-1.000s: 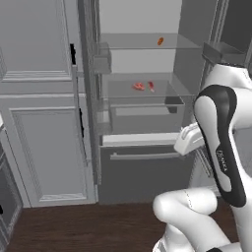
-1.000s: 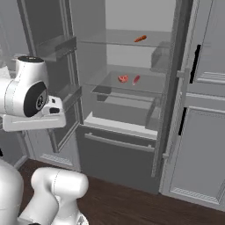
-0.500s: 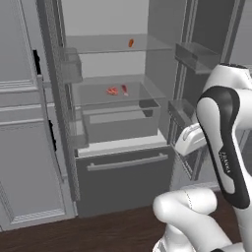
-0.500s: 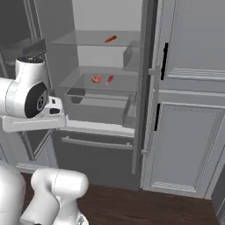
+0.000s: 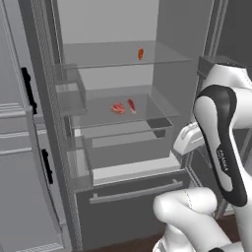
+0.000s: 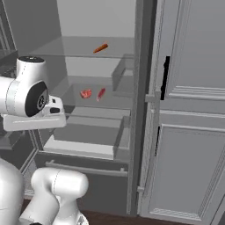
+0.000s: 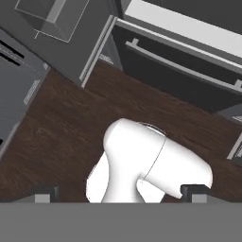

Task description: Place one carrot and one steak in each tupperware on the nearby counter, to pack two identical lunches.

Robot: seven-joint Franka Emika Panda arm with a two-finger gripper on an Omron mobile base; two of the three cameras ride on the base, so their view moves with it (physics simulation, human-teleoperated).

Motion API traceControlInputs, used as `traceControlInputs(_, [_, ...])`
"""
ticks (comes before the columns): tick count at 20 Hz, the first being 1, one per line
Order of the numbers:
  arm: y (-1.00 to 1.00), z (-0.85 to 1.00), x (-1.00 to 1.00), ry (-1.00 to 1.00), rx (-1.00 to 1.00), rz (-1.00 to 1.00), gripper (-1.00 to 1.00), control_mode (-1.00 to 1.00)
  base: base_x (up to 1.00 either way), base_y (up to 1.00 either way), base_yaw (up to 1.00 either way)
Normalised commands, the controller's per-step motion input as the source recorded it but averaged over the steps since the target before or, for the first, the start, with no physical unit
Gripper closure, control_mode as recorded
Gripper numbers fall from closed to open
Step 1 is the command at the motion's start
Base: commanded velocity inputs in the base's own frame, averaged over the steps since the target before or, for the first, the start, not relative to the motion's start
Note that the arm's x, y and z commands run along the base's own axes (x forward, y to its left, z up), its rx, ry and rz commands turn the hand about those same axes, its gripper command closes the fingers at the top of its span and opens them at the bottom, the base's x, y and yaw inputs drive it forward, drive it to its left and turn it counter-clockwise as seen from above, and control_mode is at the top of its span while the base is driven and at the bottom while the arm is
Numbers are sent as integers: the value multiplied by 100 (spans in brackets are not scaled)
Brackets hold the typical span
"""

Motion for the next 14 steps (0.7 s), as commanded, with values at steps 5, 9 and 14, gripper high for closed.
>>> traceControlInputs(5, [0,0,0,0,0,0,-100,100,49,9,-21])
traceControlInputs(9, [0,0,0,0,0,0,-100,100,51,18,-24])
traceControlInputs(14, [0,0,0,0,0,0,-100,100,73,13,-6])
